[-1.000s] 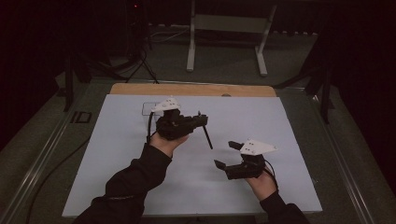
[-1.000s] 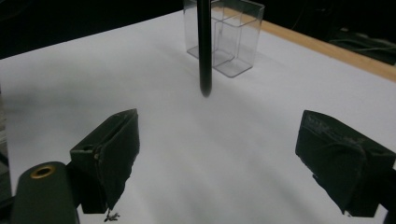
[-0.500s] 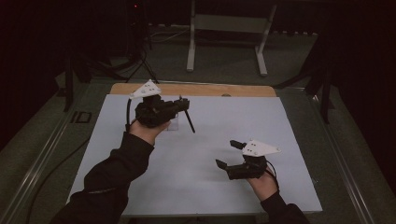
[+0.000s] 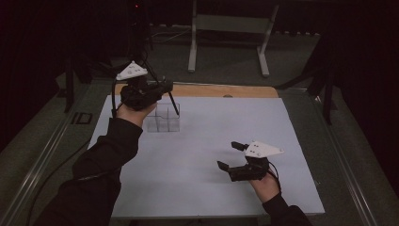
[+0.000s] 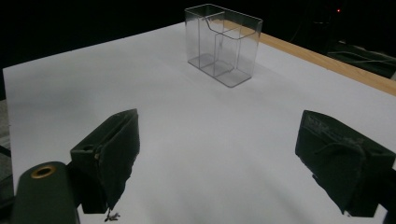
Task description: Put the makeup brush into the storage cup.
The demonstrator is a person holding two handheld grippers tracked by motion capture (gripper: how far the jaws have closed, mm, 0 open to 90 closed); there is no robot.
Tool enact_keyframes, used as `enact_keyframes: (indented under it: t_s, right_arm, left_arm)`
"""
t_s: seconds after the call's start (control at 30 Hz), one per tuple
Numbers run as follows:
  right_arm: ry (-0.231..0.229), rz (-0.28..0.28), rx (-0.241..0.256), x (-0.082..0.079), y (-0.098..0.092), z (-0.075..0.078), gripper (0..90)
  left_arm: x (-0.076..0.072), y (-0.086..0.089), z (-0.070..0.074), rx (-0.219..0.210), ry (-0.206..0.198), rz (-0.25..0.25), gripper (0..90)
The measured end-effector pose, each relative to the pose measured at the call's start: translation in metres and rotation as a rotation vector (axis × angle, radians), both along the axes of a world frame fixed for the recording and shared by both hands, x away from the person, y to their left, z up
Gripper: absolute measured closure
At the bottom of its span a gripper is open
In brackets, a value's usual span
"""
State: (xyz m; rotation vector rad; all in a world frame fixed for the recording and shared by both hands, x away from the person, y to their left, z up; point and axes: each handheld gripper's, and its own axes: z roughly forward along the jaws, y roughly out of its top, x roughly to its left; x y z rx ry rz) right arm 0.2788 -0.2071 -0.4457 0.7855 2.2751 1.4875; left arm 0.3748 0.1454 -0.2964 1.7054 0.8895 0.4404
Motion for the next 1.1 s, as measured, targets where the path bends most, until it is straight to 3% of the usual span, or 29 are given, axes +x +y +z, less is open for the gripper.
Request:
enact_keyframes:
  t_s: [0.13, 0.3, 0.43, 0.7, 1.1]
  right_arm:
    - [0.004, 0.002, 0.0, 0.0, 0.0, -0.001, 14.0]
    - [0.006, -0.002, 0.003, 0.001, 0.0, 0.0, 14.0]
    - [0.006, -0.001, 0.006, 0.001, 0.0, -0.001, 14.0]
    - [0.009, 0.004, 0.011, 0.0, -0.001, -0.001, 14.1]
    - [0.011, 0.008, 0.009, 0.0, -0.001, -0.001, 14.0]
  left_arm:
    - [0.009, 0.003, 0.003, 0.045, -0.009, 0.038, 84.7]
    - [0.02, 0.007, 0.003, 0.071, -0.024, 0.085, 84.7]
    - [0.032, 0.01, 0.0, 0.098, -0.012, 0.126, 84.7]
    - [0.046, 0.014, -0.014, 0.12, 0.024, 0.178, 84.8]
    - [0.062, 0.022, -0.037, 0.12, 0.077, 0.209, 84.7]
